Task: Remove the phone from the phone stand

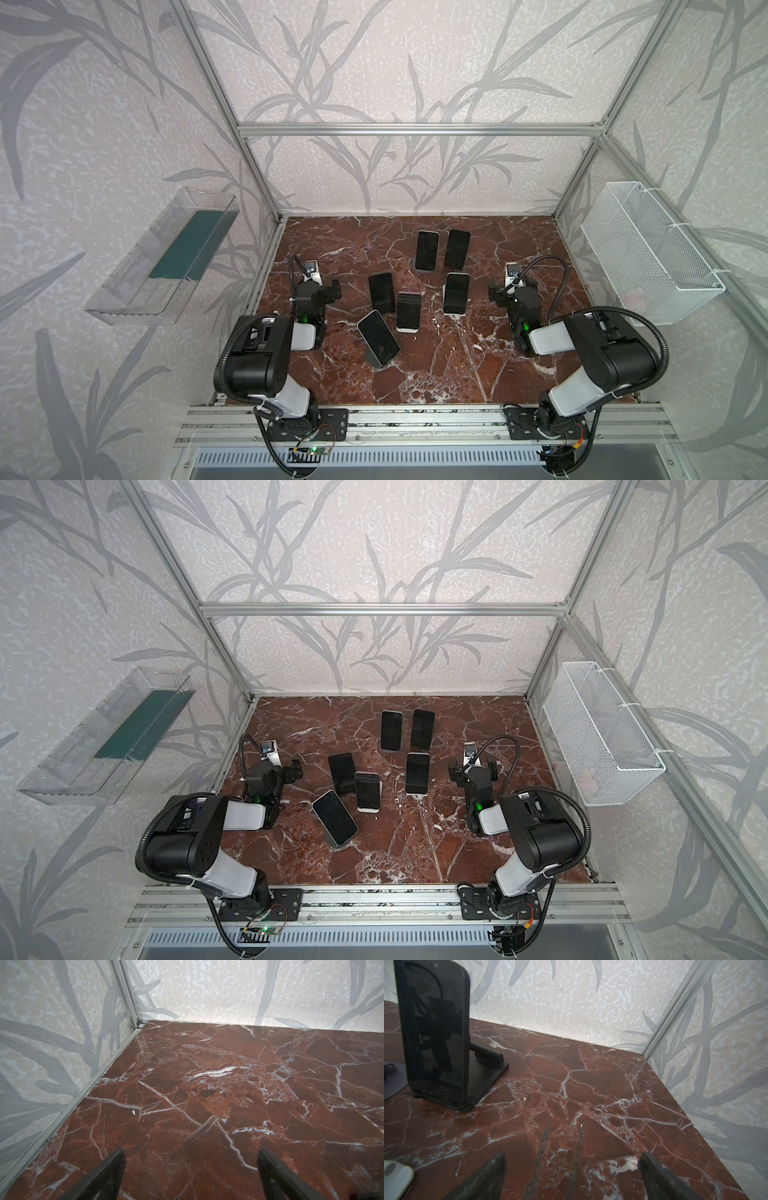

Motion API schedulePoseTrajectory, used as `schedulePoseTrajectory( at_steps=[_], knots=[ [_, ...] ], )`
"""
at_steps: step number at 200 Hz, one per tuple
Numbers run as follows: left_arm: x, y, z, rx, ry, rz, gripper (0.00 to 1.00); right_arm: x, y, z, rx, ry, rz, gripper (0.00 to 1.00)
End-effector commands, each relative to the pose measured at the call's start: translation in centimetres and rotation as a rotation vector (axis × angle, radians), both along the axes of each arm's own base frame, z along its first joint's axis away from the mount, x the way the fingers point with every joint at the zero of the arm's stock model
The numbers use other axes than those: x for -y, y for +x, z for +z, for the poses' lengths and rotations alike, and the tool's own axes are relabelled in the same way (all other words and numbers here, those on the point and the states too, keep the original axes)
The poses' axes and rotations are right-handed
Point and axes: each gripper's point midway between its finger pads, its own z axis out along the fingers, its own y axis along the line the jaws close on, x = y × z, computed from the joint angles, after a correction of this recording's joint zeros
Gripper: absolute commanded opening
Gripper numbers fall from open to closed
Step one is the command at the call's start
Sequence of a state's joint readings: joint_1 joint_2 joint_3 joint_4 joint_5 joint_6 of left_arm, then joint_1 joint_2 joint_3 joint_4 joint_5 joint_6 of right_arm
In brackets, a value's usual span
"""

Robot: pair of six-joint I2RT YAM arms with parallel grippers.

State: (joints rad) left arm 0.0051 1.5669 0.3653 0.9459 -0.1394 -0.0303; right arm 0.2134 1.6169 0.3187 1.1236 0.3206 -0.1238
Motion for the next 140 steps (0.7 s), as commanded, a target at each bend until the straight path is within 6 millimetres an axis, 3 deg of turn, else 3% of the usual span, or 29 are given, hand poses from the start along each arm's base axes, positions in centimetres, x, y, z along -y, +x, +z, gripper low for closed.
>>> schedulePoseTrajectory(
  at_steps=[1, 107, 124, 140],
  knots=[
    [-0.6, 0.3, 0.5, 0.015, -0.006, 0.026, 0.99, 0.1, 0.6, 0.1, -0.018, 0.028, 0.018, 0.99],
    [-0.5, 0.3, 0.6, 0.011, 0.007, 0.023, 0.99, 0.1, 0.6, 0.0, -0.020, 0.033, 0.019, 0.99],
    [-0.2, 0.3, 1.6, -0.028, 0.028, 0.022, 0.99, 0.1, 0.6, 0.1, -0.013, 0.035, 0.018, 0.99],
    [0.9, 0.5, 4.3, -0.076, 0.021, -0.041, 0.99, 0.1, 0.6, 0.1, -0.018, 0.036, 0.020, 0.99]
  ],
)
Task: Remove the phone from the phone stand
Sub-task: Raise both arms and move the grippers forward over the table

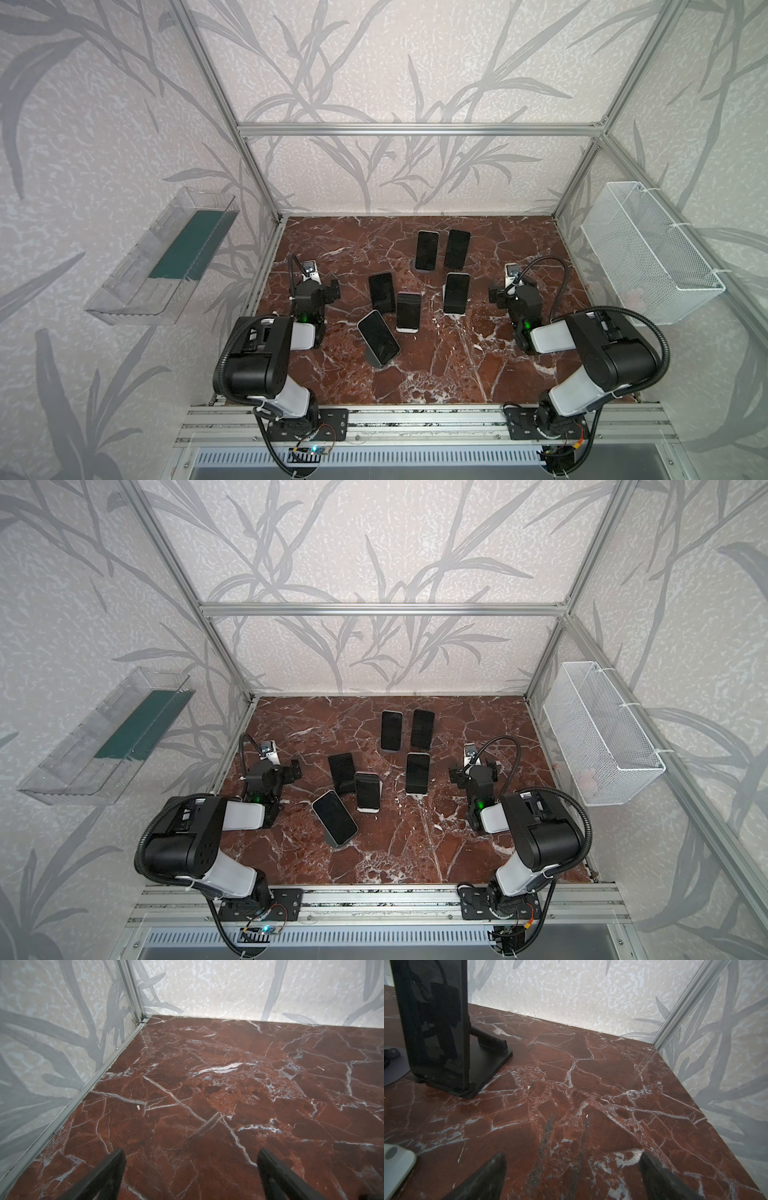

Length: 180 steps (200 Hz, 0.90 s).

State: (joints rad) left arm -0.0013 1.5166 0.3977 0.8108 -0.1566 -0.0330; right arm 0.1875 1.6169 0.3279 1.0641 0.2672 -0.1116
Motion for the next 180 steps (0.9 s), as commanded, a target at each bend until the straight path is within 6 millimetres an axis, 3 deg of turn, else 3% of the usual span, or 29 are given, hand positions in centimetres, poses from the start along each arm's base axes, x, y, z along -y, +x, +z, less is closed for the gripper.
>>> schedulePoseTrajectory(
  at_steps=[1, 33, 47, 60, 80, 102, 116, 126, 147, 180],
  knots=[
    [1.0, 0.6, 4.4, -0.027, 0.015, -0.053, 0.99, 0.0, 0.6, 1.2, 0.033, 0.020, -0.003, 0.99],
    [0.8, 0.3, 12.5, 0.111, -0.034, -0.027, 0.99, 0.1, 0.5, 1.5, 0.040, 0.014, -0.006, 0.99],
    [0.5, -0.1, 15.5, 0.186, -0.107, 0.015, 0.99, 0.1, 0.6, 2.6, 0.016, 0.003, -0.014, 0.99],
    [-0.1, -0.3, 17.0, 0.190, -0.177, 0.079, 0.99, 0.4, 0.9, 4.5, -0.048, -0.004, -0.039, 0.99],
    [-1.6, -1.4, 18.8, 0.115, -0.388, 0.263, 0.99, 0.7, 1.3, 10.6, -0.003, 0.008, -0.099, 0.99],
    [2.2, 0.3, 21.4, -0.001, -0.457, -0.007, 0.99, -0.4, 0.6, 16.9, -0.046, 0.012, -0.093, 0.99],
    [2.0, 1.3, 21.6, 0.022, -0.529, 0.010, 0.99, 0.6, -0.3, 19.0, -0.068, 0.060, -0.170, 0.99],
    [1.4, 1.9, 21.8, 0.081, -0.624, 0.032, 0.99, 1.0, -0.4, 19.1, -0.050, 0.086, -0.171, 0.99],
    [2.2, 2.9, 22.9, 0.191, -0.821, -0.108, 0.99, 2.5, -1.0, 16.8, -0.029, 0.272, -0.193, 0.99],
    [2.6, 4.4, 23.1, 0.148, -0.849, -0.141, 0.99, 5.4, -2.5, 15.3, 0.005, 0.473, -0.276, 0.99]
  ],
)
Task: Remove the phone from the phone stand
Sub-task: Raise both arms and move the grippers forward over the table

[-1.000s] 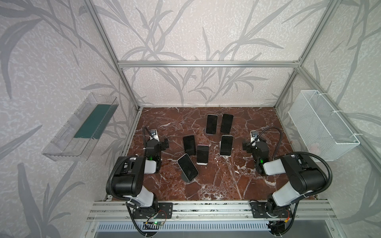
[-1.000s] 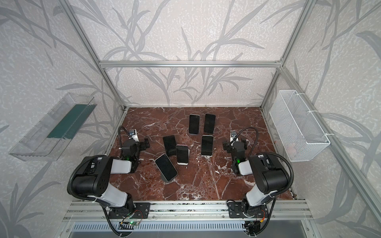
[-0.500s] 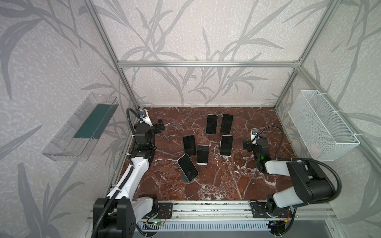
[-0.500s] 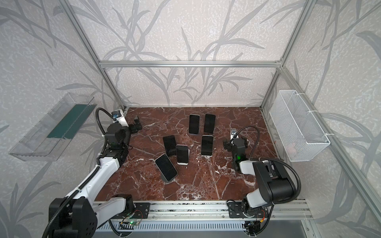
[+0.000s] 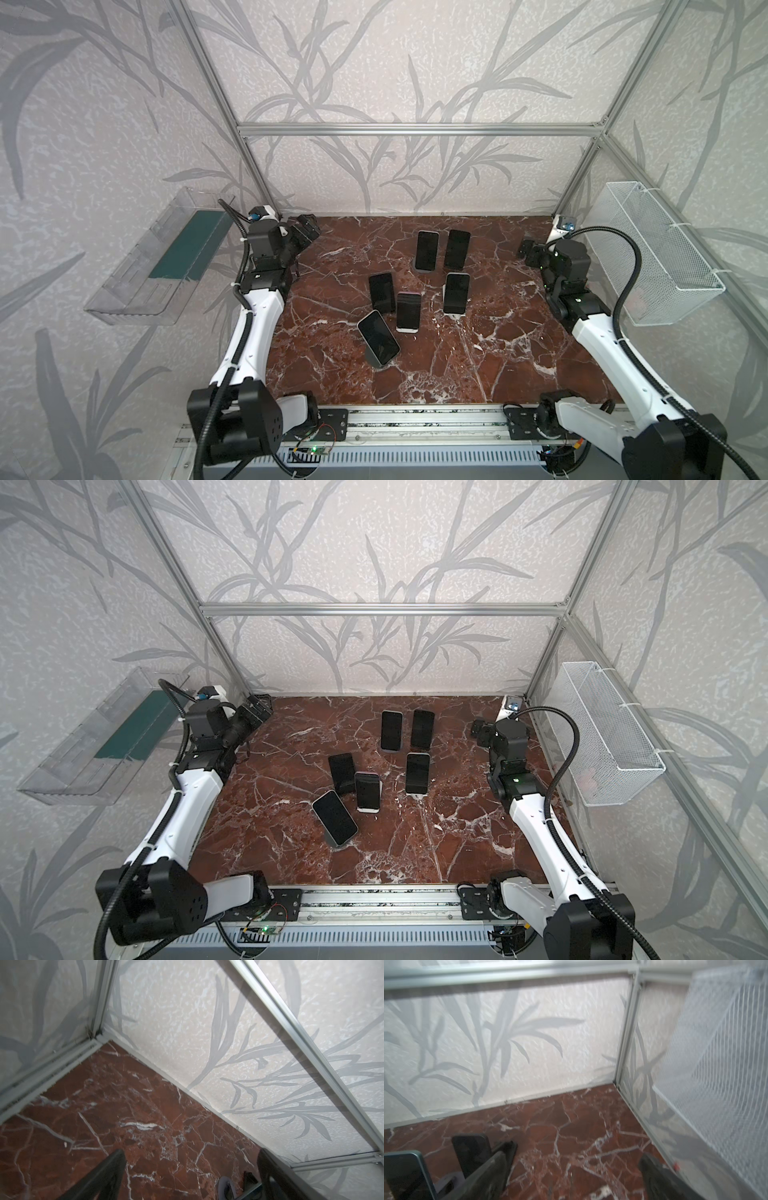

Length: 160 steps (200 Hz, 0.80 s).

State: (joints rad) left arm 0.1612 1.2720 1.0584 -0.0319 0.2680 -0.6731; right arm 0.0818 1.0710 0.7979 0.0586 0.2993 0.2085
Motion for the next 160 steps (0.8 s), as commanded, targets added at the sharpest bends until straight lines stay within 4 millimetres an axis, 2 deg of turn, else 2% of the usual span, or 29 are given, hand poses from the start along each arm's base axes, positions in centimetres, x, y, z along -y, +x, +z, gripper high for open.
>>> schedulePoseTrajectory(
  at_steps=[1, 13, 33, 48, 65, 87, 106, 120, 137, 160],
  knots=[
    [2.4, 1.1, 2.8, 0.071, -0.107, -0.127, 0.99, 0.8, -1.3, -2.8, -0.039, 0.186, -0.040, 0.99],
    [2.9, 1.5, 3.8, 0.091, -0.152, -0.160, 0.99, 1.1, -1.3, -2.6, -0.042, 0.168, -0.055, 0.99],
    [4.2, 2.1, 7.2, 0.251, -0.185, -0.249, 0.99, 2.4, -1.7, -2.6, -0.140, 0.253, -0.190, 0.99],
    [4.7, 2.7, 8.2, 0.286, -0.248, -0.278, 0.99, 1.2, -1.3, -2.5, -0.213, 0.299, -0.145, 0.99],
    [5.5, 3.4, 7.4, 0.244, -0.284, -0.319, 0.99, -0.5, -1.0, -2.6, -0.232, 0.363, -0.063, 0.99],
    [6.1, 3.7, 4.7, 0.163, -0.269, -0.311, 0.99, -3.2, -1.2, -2.7, -0.263, 0.349, 0.137, 0.99],
    [5.9, 3.2, 2.9, 0.090, -0.203, -0.268, 0.99, -3.2, -1.8, -3.8, -0.296, 0.409, 0.137, 0.99],
    [5.4, 2.5, 2.1, 0.022, -0.111, -0.226, 0.99, -4.0, -1.8, -3.8, -0.282, 0.435, 0.191, 0.99],
    [4.1, 1.2, 2.2, -0.037, 0.028, -0.142, 0.99, -4.9, -2.1, -3.4, -0.262, 0.463, 0.243, 0.99],
    [2.1, -1.1, 3.6, -0.057, 0.209, -0.022, 0.99, -5.3, -2.3, -2.5, -0.206, 0.538, 0.237, 0.99]
  ],
)
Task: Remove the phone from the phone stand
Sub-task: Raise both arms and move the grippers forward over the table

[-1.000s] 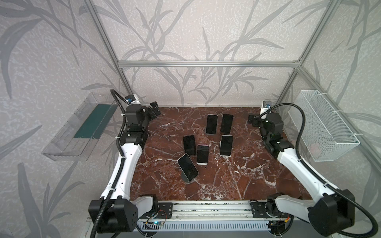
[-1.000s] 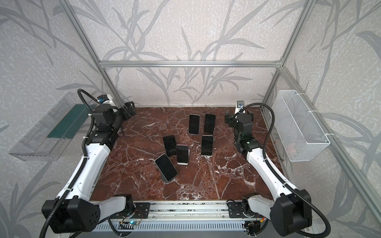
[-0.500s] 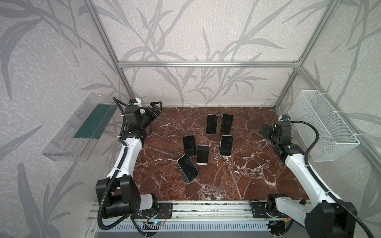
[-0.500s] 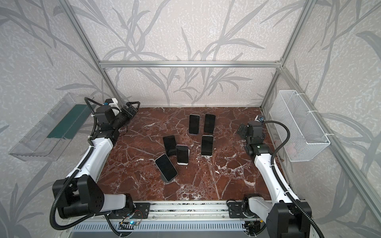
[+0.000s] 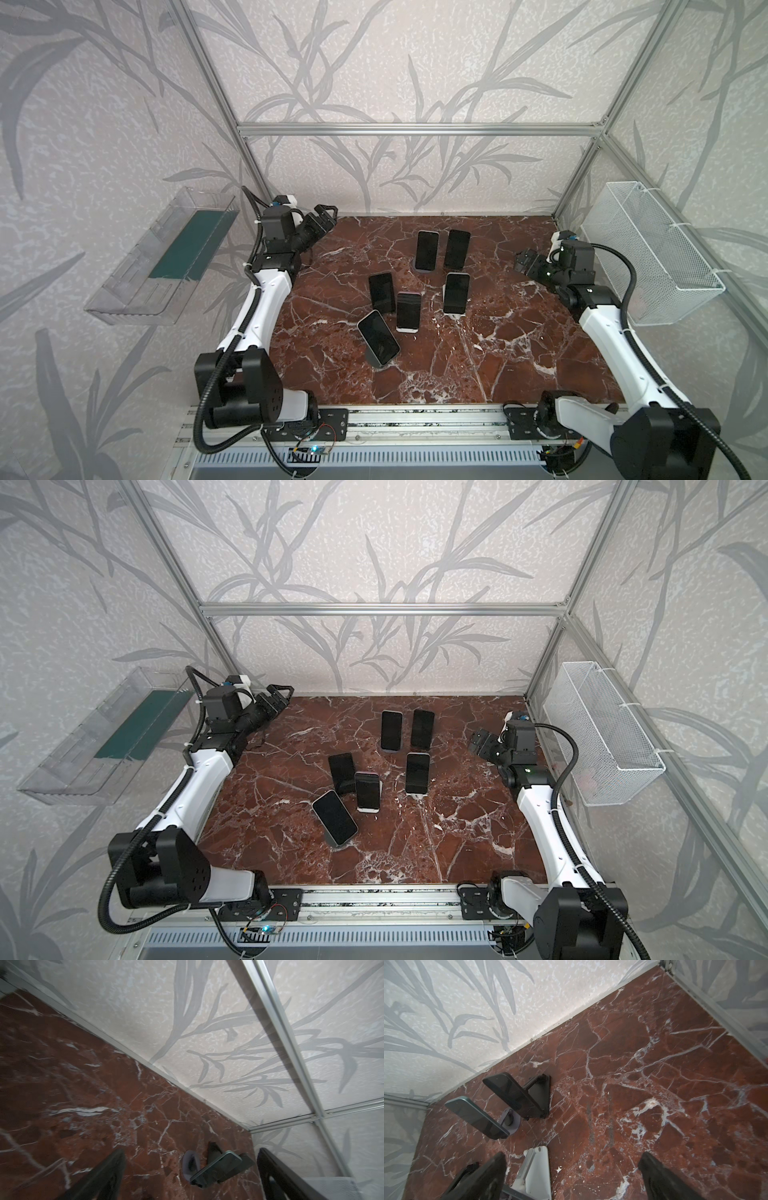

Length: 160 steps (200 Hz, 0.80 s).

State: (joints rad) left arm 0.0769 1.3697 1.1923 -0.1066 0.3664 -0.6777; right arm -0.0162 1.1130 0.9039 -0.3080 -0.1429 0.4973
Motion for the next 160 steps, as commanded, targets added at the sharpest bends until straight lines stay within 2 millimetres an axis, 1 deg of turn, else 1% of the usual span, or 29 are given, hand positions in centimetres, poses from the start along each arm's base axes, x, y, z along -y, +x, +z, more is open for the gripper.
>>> schedulePoseTrajectory(
  at_steps=[1, 14, 23, 33, 45, 56, 65, 73, 92, 112, 126, 134, 135, 136, 137, 138, 140, 141, 146, 152, 160],
  knots=[
    [-3.1, -3.2, 2.9, -0.004, 0.263, 0.152, 0.99, -1.4, -0.4, 2.2, 0.082, 0.111, 0.029, 0.99],
    [-3.9, -4.1, 3.4, -0.014, 0.339, 0.194, 0.99, -1.8, -0.6, 2.9, 0.091, 0.143, 0.039, 0.99],
    [-3.8, -4.3, 3.9, -0.010, 0.374, 0.192, 0.99, -2.0, -0.9, 3.1, 0.080, 0.149, 0.043, 0.99],
    [-3.4, -4.3, 3.9, -0.009, 0.367, 0.169, 0.99, -1.7, -1.2, 3.3, 0.075, 0.149, 0.025, 0.99],
    [-2.4, -3.9, 3.6, 0.025, 0.301, 0.107, 0.99, -1.4, -1.5, 3.2, 0.085, 0.144, 0.005, 0.99],
    [-2.0, -3.2, 4.1, 0.115, 0.215, 0.083, 0.99, -1.1, -1.7, 3.1, 0.102, 0.141, -0.012, 0.99],
    [-2.3, -2.9, 4.3, 0.170, 0.146, 0.116, 0.99, -1.0, -1.9, 3.3, 0.117, 0.128, -0.007, 0.99],
    [-2.5, -2.9, 4.8, 0.211, 0.092, 0.138, 0.99, -1.1, -2.1, 3.5, 0.122, 0.117, 0.003, 0.99],
    [-3.3, -3.0, 5.2, 0.209, 0.042, 0.190, 0.99, -1.1, -2.4, 3.5, 0.127, 0.109, 0.009, 0.99],
    [-3.8, -3.3, 4.4, 0.138, -0.036, 0.218, 0.99, -0.8, -2.6, 3.2, 0.105, 0.135, -0.029, 0.99],
    [-4.1, -3.3, 3.1, 0.102, -0.122, 0.202, 0.99, -0.8, -2.6, 3.6, 0.114, 0.173, -0.050, 0.99],
    [-3.9, -3.0, 2.6, 0.119, -0.169, 0.156, 0.99, -0.9, -2.6, 3.8, 0.129, 0.190, -0.050, 0.99],
    [-3.9, -2.9, 2.9, 0.140, -0.171, 0.145, 0.99, -1.0, -2.6, 3.8, 0.130, 0.193, -0.048, 0.99],
    [-3.8, -2.9, 2.6, 0.131, -0.176, 0.136, 0.99, -1.0, -2.6, 3.9, 0.134, 0.196, -0.045, 0.99],
    [-3.8, -2.8, 2.6, 0.140, -0.180, 0.126, 0.99, -1.1, -2.5, 4.0, 0.139, 0.198, -0.042, 0.99],
    [-3.7, -2.7, 3.1, 0.165, -0.181, 0.113, 0.99, -1.1, -2.5, 4.0, 0.142, 0.201, -0.040, 0.99],
    [-3.6, -2.6, 2.9, 0.164, -0.191, 0.098, 0.99, -1.3, -2.5, 4.1, 0.148, 0.205, -0.031, 0.99],
    [-3.6, -2.5, 3.1, 0.180, -0.194, 0.091, 0.99, -1.3, -2.5, 4.1, 0.152, 0.206, -0.027, 0.99],
    [-3.7, -2.3, 2.6, 0.175, -0.214, 0.087, 0.99, -1.7, -2.4, 4.3, 0.167, 0.217, -0.003, 0.99],
    [-4.0, -2.2, 2.0, 0.148, -0.208, 0.103, 0.99, -2.1, -2.2, 4.4, 0.182, 0.233, 0.018, 0.99],
    [-3.7, -2.3, 1.5, 0.109, -0.140, 0.091, 0.99, -2.7, -2.0, 4.3, 0.192, 0.259, 0.044, 0.99]
  ],
)
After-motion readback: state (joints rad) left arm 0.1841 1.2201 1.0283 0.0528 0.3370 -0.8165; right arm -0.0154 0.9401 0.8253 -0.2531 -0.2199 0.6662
